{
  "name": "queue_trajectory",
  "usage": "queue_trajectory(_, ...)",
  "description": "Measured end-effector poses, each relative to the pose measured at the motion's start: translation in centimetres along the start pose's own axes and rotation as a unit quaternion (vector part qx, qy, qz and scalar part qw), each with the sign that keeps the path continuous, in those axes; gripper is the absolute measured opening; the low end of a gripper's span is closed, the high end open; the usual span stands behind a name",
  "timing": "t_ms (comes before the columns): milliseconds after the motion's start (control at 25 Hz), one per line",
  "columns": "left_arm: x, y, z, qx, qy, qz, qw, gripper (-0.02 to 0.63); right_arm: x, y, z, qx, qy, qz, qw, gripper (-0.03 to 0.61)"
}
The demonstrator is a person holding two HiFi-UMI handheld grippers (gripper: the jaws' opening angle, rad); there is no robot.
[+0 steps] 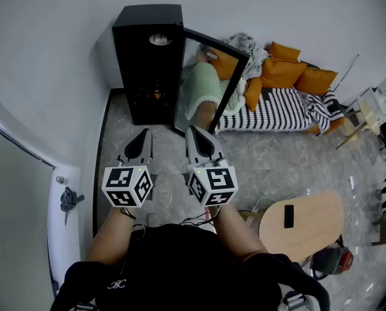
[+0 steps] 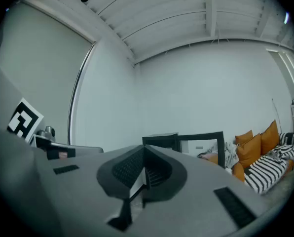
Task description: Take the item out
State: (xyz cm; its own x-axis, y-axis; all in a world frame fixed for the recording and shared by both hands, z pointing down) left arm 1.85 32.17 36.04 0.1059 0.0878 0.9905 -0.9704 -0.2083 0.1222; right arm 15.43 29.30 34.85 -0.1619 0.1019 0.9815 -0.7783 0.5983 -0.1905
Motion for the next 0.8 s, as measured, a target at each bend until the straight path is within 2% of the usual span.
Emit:
queue_trajectory(280,0.8,3.9,0.1,0.001,0.017,0.012,0.9998,0.008,1.7,2.1,3.3,0.02,0.022,0.01,1.0,0.008)
queue_trajectory(800,0.9,9.6,0.4,0.025,0.024,0.013,0.9993,0.008,3.9,5.1,6.7,0.071,0.026,0.003,0.997,0.008)
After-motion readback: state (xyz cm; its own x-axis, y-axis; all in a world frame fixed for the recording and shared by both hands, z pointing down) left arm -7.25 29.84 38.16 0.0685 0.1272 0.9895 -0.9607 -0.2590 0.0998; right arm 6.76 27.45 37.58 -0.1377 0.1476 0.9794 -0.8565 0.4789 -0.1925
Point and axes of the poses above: the fingertips, and each gripper's own axes: z forward along the fingers, y to its left, x out of its underside, the point moved 3 cm from there along -z, backward along the fingers, and after that the axes turned 6 degrees about z, right-handed, at the moved point
